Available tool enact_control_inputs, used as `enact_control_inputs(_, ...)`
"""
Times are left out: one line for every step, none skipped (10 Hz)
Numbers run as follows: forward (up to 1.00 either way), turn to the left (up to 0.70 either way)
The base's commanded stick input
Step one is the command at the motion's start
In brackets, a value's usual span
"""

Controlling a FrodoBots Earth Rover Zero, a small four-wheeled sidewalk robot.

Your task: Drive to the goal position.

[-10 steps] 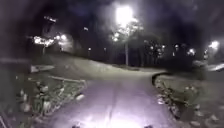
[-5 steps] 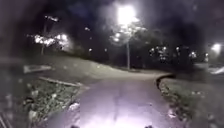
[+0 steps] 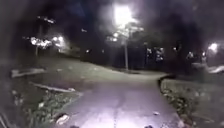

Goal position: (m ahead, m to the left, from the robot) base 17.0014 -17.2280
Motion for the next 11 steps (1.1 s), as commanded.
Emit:
enact_control_inputs(0.7, -0.23)
enact_control_inputs(0.7, -0.27)
enact_control_inputs(0.7, -0.31)
enact_control_inputs(0.7, -0.34)
enact_control_inputs(0.7, -0.13)
enact_control_inputs(0.7, 0.0)
enact_control_inputs(0.7, 0.0)
enact_control_inputs(0.7, -0.06)
enact_control_inputs(0.7, -0.2)
enact_control_inputs(0.7, -0.34)
enact_control_inputs(0.7, -0.09)
